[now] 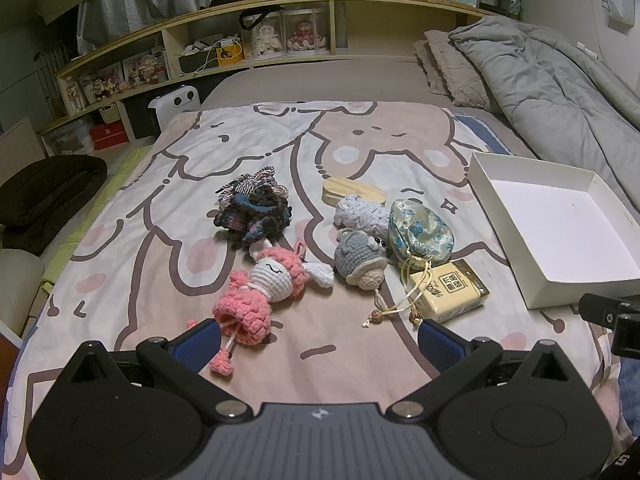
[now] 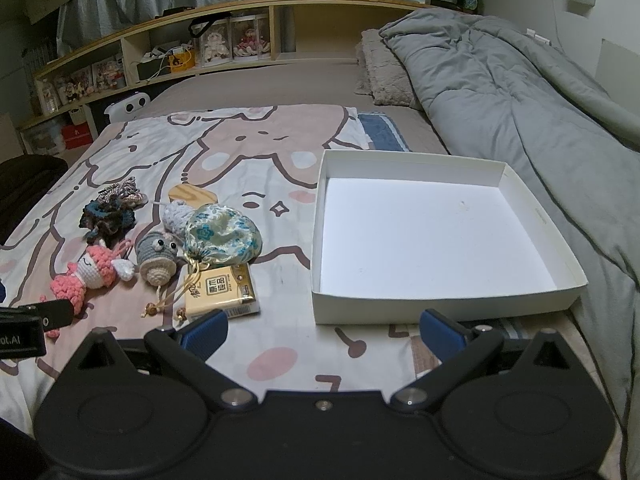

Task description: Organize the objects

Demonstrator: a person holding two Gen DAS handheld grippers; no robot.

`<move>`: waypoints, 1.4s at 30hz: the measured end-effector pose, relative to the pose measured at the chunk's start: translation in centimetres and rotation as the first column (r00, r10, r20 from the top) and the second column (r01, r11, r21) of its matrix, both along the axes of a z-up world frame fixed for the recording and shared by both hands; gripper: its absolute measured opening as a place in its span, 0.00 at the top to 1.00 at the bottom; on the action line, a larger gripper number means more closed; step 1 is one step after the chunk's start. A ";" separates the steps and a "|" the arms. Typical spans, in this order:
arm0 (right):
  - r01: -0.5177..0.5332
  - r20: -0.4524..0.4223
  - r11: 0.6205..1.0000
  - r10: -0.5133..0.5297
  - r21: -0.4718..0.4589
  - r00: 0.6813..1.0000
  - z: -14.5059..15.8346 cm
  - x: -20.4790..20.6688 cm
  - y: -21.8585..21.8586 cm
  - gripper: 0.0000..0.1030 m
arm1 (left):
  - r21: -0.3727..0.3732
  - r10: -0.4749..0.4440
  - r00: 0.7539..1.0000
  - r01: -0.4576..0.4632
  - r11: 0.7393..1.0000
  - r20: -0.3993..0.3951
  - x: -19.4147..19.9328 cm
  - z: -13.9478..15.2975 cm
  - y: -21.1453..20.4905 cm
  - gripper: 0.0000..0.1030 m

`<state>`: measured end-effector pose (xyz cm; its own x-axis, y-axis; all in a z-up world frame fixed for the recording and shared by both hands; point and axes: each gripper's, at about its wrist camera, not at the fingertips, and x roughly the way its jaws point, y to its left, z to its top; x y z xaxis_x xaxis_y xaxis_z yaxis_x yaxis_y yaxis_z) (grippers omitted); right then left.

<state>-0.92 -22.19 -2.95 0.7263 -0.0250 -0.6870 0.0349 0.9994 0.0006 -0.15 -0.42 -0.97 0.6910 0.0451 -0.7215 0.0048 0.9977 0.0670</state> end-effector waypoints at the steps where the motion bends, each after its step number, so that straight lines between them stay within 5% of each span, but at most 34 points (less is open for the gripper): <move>1: 0.000 0.000 1.000 0.000 0.000 1.000 0.1 -0.1 0.1 0.00 | 0.000 0.000 1.000 0.000 1.000 0.000 0.0 0.0 0.0 0.00; 42: -0.005 -0.002 1.000 0.004 -0.007 1.000 0.5 0.0 -0.1 0.00 | 0.000 -0.001 1.000 0.001 1.000 -0.003 0.0 0.0 0.0 0.00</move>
